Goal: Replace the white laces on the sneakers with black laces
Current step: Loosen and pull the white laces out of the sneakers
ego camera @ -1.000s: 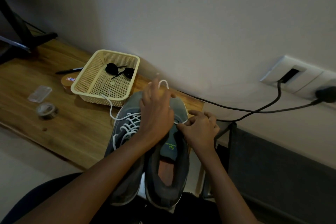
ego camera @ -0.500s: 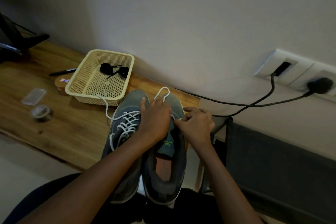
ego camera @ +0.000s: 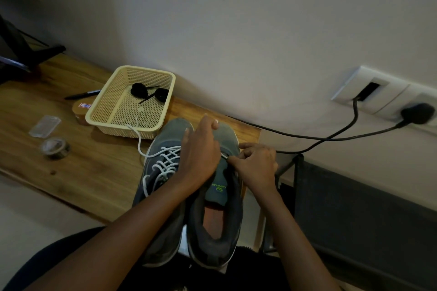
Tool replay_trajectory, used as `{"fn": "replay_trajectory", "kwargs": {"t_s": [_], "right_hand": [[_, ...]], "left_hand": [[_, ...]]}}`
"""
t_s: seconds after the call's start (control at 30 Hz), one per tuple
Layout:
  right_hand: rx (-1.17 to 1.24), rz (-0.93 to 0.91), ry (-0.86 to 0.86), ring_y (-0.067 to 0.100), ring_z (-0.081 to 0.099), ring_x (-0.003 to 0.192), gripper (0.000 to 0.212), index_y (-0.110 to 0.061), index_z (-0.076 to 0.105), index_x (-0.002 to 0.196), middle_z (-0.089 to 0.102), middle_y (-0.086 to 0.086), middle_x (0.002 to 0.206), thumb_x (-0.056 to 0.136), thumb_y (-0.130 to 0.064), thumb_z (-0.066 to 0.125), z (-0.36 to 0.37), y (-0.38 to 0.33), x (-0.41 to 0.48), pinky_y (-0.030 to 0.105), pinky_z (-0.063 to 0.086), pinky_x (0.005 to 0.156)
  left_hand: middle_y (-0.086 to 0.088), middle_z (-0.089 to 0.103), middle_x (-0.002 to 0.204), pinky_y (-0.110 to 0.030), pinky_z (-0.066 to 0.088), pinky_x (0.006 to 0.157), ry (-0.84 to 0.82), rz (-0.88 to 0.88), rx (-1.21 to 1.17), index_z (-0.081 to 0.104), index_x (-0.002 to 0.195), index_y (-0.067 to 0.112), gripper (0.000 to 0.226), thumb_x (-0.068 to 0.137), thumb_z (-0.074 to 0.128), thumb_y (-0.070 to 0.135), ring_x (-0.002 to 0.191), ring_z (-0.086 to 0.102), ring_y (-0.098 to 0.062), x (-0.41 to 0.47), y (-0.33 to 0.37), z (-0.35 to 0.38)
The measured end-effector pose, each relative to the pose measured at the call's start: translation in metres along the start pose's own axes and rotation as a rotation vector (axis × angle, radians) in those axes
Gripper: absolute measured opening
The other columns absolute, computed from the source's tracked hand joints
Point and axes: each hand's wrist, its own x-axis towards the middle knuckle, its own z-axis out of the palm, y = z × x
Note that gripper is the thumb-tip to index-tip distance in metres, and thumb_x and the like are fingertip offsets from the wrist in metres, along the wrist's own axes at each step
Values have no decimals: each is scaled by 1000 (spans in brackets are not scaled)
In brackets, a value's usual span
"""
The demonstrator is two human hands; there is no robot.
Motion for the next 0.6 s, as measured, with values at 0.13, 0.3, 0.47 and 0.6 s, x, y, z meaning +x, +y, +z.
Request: {"fn": "replay_trajectory", "kwargs": {"t_s": [0.13,0.3,0.47,0.6], "right_hand": [[243,79,121,28,59,95,22,-14,63,49,68,0,72,69,-23,69,5,12,7,53,47,85],[75,99,65,26,50,110,10,-22,67,69,67,1,95,78,-19,69,4,19,15,38,43,92],[-25,15,38,25,44,115,4,-15,69,84,65,4,108,84,-17,65,8,19,13,24,29,81],[-65,-64,22,23,47,111,7,-12,70,86,64,2,104,86,-16,64,6,16,11,22,26,76]], "left_hand": [[4,11,159,-52,0,115,-179,91,313,58,103,29,21,83,60,22,145,4,-23,2,-2,-2],[5,18,157,-57,-5,114,-306,22,390,64,97,34,13,84,64,36,145,-3,-24,0,-4,1],[4,18,157,-54,-1,115,-313,1,370,67,98,32,14,87,63,38,145,-2,-24,-1,-4,1],[4,18,157,-54,0,115,-309,1,360,69,100,33,16,86,63,39,145,0,-25,0,-5,2]]}}
